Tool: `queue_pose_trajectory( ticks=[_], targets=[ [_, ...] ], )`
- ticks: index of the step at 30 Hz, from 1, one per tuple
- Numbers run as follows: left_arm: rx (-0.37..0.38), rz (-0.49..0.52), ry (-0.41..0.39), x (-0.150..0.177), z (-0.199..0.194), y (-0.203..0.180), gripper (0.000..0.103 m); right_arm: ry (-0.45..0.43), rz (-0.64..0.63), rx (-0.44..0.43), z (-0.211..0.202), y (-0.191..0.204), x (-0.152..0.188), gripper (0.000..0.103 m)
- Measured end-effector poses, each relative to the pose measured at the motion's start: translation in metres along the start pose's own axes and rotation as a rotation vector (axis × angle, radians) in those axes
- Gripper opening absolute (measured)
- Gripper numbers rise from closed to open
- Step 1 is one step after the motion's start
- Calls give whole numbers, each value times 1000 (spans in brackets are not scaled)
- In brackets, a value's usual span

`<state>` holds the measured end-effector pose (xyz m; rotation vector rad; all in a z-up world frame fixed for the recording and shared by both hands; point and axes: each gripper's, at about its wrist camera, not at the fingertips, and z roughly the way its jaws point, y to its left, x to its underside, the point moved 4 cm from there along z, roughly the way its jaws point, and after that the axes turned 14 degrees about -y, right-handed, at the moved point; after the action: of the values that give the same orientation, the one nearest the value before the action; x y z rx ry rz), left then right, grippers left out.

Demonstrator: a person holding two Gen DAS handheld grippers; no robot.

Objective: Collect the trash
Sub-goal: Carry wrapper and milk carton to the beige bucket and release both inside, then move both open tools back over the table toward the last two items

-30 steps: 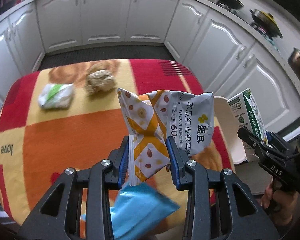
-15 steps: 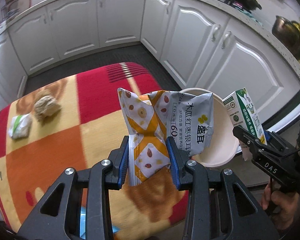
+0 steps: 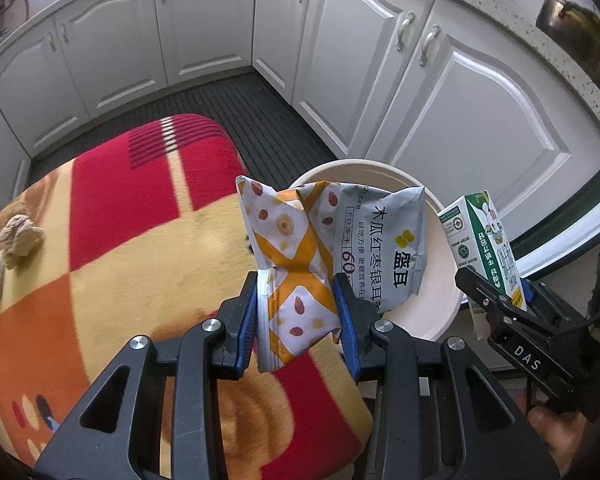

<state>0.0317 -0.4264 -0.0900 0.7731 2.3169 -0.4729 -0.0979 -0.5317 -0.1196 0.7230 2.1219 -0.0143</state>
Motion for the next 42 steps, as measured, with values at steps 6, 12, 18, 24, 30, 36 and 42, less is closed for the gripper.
queue_pose_trajectory(
  ticks=[6, 12, 18, 24, 30, 36, 42],
  targets=[
    [-9, 9, 14, 4, 11, -9, 34, 11, 29, 18, 8, -13, 4, 56],
    [-18, 4, 31, 8, 21, -11, 34, 33, 47, 29, 23, -16, 5, 56],
    [-3, -21, 51, 12, 31, -12, 38, 32, 77, 51, 33, -18, 1, 58],
    [26, -45, 88, 20, 36, -12, 44, 32, 104, 55, 33, -23, 2, 70],
    [36, -43, 81, 25, 33, -14, 45, 57, 103, 54, 34, -23, 9, 70],
    [51, -70, 73, 26, 29, -8, 52, 58, 93, 51, 29, -21, 9, 70],
    [45, -83, 64, 23, 21, 1, 52, 47, 84, 45, 24, -14, 7, 70]
  ],
)
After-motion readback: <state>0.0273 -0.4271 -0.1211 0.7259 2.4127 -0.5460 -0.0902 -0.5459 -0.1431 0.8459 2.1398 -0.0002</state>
